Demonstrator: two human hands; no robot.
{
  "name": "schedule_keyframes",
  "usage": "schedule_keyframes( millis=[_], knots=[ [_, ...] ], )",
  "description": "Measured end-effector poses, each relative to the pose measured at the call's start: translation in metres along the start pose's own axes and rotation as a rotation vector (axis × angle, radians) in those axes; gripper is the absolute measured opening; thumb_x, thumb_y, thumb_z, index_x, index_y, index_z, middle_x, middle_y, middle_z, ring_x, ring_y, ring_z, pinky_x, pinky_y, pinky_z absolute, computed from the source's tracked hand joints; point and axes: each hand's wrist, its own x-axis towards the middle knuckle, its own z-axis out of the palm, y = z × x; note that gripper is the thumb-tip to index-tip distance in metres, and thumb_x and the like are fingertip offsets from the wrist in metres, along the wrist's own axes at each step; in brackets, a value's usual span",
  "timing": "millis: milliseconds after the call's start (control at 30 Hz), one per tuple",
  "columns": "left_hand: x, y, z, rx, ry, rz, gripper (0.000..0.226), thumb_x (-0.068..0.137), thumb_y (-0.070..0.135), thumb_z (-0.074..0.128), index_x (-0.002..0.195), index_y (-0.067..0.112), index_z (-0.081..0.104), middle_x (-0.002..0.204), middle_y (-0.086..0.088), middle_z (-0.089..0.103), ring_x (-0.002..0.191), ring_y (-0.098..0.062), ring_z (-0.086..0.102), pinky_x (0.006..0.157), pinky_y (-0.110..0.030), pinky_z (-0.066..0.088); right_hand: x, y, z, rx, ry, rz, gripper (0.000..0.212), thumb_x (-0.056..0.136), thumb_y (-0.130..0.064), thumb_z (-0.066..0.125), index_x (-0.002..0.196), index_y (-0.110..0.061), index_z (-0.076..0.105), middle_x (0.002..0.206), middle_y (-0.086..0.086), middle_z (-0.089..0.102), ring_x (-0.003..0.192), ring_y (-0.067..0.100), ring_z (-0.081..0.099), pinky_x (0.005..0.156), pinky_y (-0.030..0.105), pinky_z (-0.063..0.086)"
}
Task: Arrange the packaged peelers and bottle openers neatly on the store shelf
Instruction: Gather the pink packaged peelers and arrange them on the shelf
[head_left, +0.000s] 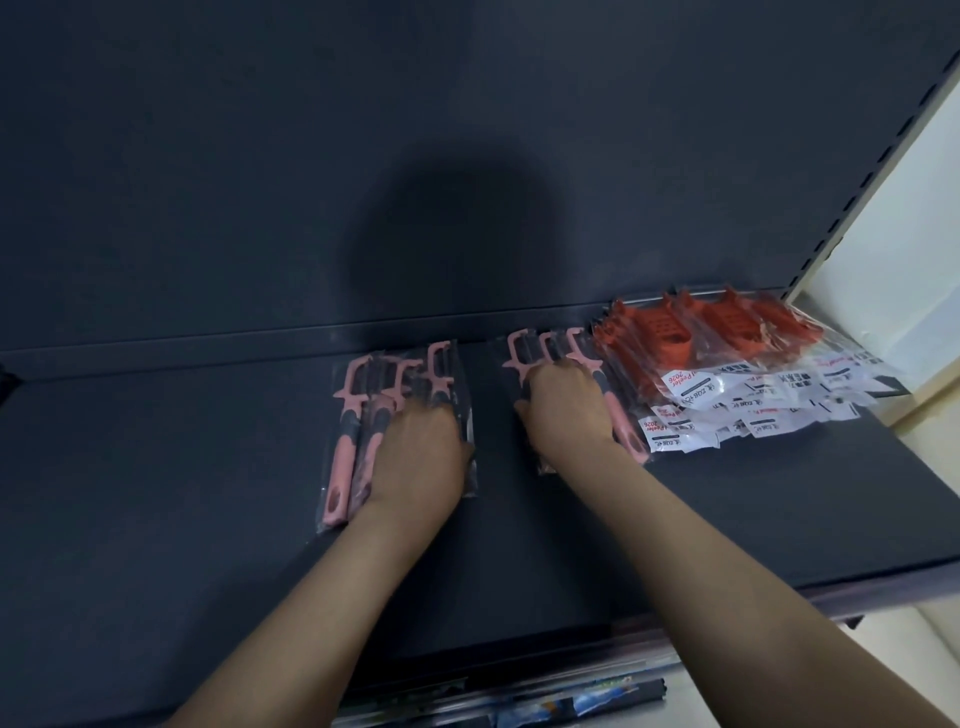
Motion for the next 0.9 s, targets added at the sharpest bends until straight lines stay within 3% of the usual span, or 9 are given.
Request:
schedule_keyframes(
  millis=[133, 267, 433, 533, 600, 733, 833, 900],
  knots=[
    [0.004, 0.001, 0.001, 0.016, -0.017, -0.054, 0.019, 0.089, 0.019, 0.055, 0.101, 0.005, 0.057, 0.104, -0.017, 0.063, 0.097, -0.032, 0.058, 0.074, -0.035, 0.042, 0.0, 0.005, 0.002, 0.081, 0.003, 0.019, 0.032, 0.094, -0.028, 0.053, 0.116, -0.006, 0.06, 0.117, 0.015, 0.058, 0.111, 0.031, 0.05, 0.087, 0.034, 0.043],
    [0.006, 0.005, -0.003, -0.05, -0.029, -0.138, 0.017, 0.086, 0.016, 0.057, 0.093, 0.001, 0.057, 0.104, -0.019, 0.062, 0.098, -0.035, 0.058, 0.071, -0.032, 0.038, 0.0, 0.015, 0.001, 0.115, 0.073, -0.005, 0.029, 0.097, -0.024, 0.043, 0.113, -0.006, 0.06, 0.114, 0.017, 0.058, 0.108, 0.033, 0.05, 0.085, 0.036, 0.042],
    [0.008, 0.008, -0.004, -0.037, -0.004, -0.165, 0.024, 0.091, 0.025, 0.053, 0.094, 0.001, 0.058, 0.107, -0.019, 0.062, 0.101, -0.036, 0.057, 0.071, -0.031, 0.034, -0.004, 0.024, 0.0, 0.097, 0.047, -0.089, 0.028, 0.095, -0.022, 0.045, 0.112, -0.006, 0.06, 0.113, 0.015, 0.058, 0.11, 0.033, 0.048, 0.085, 0.037, 0.043],
    [0.008, 0.01, -0.002, -0.037, 0.016, -0.175, 0.02, 0.092, 0.018, 0.049, 0.093, 0.001, 0.058, 0.108, -0.02, 0.063, 0.101, -0.036, 0.058, 0.069, -0.03, 0.031, -0.007, 0.027, 0.001, 0.097, 0.007, -0.105, 0.029, 0.094, -0.025, 0.048, 0.114, -0.008, 0.059, 0.118, 0.014, 0.055, 0.114, 0.033, 0.045, 0.088, 0.038, 0.043],
    [0.009, 0.012, -0.002, -0.066, 0.023, -0.189, 0.015, 0.09, 0.014, 0.05, 0.081, 0.004, 0.054, 0.105, -0.02, 0.063, 0.099, -0.036, 0.058, 0.068, -0.03, 0.031, -0.008, 0.029, 0.003, 0.092, -0.003, -0.115, 0.03, 0.094, -0.027, 0.047, 0.115, -0.009, 0.058, 0.119, 0.013, 0.055, 0.117, 0.032, 0.043, 0.089, 0.039, 0.044],
    [0.012, 0.013, -0.003, -0.14, -0.013, -0.243, 0.033, 0.083, 0.016, 0.058, 0.059, 0.011, 0.035, 0.098, -0.02, 0.064, 0.094, -0.037, 0.058, 0.067, -0.029, 0.034, -0.008, 0.03, 0.007, 0.08, -0.023, -0.14, 0.033, 0.096, -0.029, 0.043, 0.118, -0.012, 0.059, 0.117, 0.013, 0.058, 0.121, 0.031, 0.039, 0.093, 0.04, 0.044],
    [0.014, 0.016, -0.003, -0.144, -0.018, -0.258, 0.029, 0.079, 0.018, 0.061, 0.063, 0.008, 0.04, 0.098, -0.019, 0.064, 0.094, -0.036, 0.058, 0.066, -0.028, 0.035, -0.007, 0.031, 0.009, 0.078, -0.021, -0.145, 0.034, 0.096, -0.03, 0.041, 0.118, -0.012, 0.06, 0.118, 0.013, 0.057, 0.12, 0.032, 0.039, 0.095, 0.041, 0.043],
    [0.014, 0.02, -0.002, -0.126, -0.012, -0.242, 0.016, 0.082, 0.019, 0.06, 0.077, 0.005, 0.053, 0.103, -0.018, 0.064, 0.097, -0.035, 0.059, 0.067, -0.028, 0.035, -0.007, 0.033, 0.009, 0.075, -0.023, -0.148, 0.035, 0.096, -0.031, 0.041, 0.117, -0.01, 0.06, 0.12, 0.014, 0.055, 0.12, 0.032, 0.04, 0.097, 0.04, 0.042]
  ],
)
